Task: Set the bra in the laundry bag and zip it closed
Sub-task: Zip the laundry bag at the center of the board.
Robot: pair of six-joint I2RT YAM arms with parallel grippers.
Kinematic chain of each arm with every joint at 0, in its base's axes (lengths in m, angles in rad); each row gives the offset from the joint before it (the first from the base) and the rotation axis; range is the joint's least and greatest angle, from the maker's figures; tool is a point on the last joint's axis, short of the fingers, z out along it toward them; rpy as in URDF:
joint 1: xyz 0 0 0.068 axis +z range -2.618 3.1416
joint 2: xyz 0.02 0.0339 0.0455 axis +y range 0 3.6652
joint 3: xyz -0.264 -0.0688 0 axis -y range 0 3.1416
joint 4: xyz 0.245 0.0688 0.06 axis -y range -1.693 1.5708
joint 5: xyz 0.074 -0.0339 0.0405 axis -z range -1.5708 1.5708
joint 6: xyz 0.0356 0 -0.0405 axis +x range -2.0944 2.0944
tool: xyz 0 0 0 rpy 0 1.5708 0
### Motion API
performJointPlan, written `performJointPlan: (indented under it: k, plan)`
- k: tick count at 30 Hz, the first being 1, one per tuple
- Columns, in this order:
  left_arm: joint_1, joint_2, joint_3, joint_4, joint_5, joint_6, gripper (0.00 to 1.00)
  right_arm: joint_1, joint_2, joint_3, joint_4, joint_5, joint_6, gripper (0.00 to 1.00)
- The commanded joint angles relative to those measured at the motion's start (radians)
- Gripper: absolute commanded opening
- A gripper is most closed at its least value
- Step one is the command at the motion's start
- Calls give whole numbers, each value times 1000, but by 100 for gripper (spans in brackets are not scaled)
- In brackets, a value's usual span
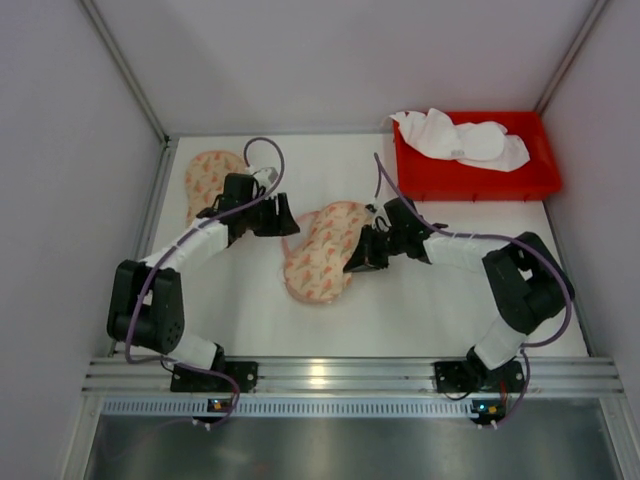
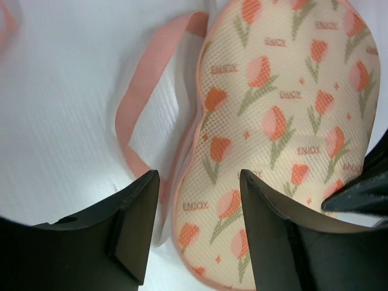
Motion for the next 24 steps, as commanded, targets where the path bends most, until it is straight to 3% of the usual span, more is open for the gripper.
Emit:
performJointPlan:
  k: [1,6,7,10,11,16,19,24]
  plan:
    - [3,-111,75,-128,-20,301,62,10,34,98,-98,-58,-100,0]
    - [-8,-232,158,-370,277,742,62,13,59,124,-97,-70,-107,0]
    - [-46,-247,167,-419,283,874,62,14,66,125,-95,-81,-105,0]
    - [-155,-309,151,-561,191,1061,61,14,86,128,-94,-94,-107,0]
    - [-266,-336,119,-573,145,1141,60,14,89,128,-92,-101,-110,0]
    - [-690,-320,80,-633,-168,1240,58,17,123,139,-97,-104,-119,0]
    - [-871,-211,133,-666,-262,1237,57,20,138,145,-114,-88,-124,0]
    - [-1030,76,351,-811,-382,1237,56,20,154,158,-131,-79,-122,0]
